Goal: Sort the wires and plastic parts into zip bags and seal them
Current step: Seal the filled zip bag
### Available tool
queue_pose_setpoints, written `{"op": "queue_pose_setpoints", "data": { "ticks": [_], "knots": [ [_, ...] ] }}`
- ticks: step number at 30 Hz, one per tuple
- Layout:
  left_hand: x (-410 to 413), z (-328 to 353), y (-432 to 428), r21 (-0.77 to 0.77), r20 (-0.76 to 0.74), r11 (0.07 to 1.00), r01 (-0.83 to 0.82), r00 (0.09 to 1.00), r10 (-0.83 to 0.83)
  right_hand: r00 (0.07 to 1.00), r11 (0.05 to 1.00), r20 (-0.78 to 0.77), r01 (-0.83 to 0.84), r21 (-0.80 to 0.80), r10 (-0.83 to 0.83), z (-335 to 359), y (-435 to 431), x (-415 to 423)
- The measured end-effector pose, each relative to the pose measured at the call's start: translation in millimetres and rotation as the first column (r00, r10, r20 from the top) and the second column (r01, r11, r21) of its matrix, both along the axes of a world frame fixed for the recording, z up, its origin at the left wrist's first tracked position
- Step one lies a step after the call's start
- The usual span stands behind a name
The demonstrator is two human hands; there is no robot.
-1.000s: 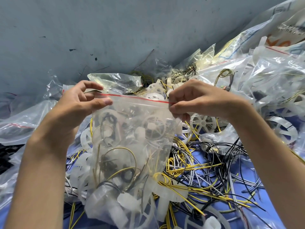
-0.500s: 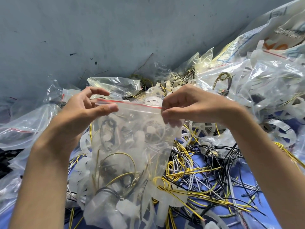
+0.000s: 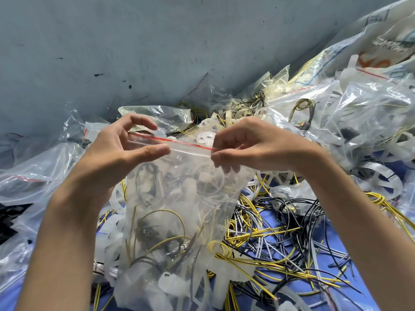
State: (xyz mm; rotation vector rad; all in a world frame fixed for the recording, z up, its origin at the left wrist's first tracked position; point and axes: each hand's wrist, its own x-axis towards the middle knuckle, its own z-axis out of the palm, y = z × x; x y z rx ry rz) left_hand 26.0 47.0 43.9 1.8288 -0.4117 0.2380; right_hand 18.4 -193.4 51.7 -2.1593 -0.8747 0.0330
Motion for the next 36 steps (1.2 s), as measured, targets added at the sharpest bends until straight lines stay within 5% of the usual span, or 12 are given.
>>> {"op": "queue_pose_setpoints", "data": {
  "ticks": [6, 10, 13, 22, 36],
  "knots": [
    [-11, 9, -6, 0.166, 0.139, 0.986, -0.026, 0.990, 0.003, 0.992, 1.000, 0.127, 0.004, -0.030, -0.001, 2, 1, -1],
    [-21, 20, -5, 0.467, 0.291, 0.872, -0.147, 0.957, 0.005, 0.994, 1.000, 0.108, -0.023, -0.020, 0.025, 3, 3, -3],
    [-27, 24, -7, 0.551, 0.363, 0.816, -0.175, 0.931, -0.045, 0.989, 0.999, 0.144, -0.011, -0.038, 0.016, 2, 7, -3],
    [-25, 19, -19, 0.624, 0.451, 0.752, -0.212, 0.884, -0.126, 0.947, 0.993, 0.322, 0.027, -0.111, 0.011, 3, 12, -8],
    [-32, 20, -30, 0.630, 0.455, 0.751, -0.198, 0.878, -0.151, 0.920, 0.995, 0.392, 0.041, -0.095, 0.000, 0, 16, -6]
  ]
}}
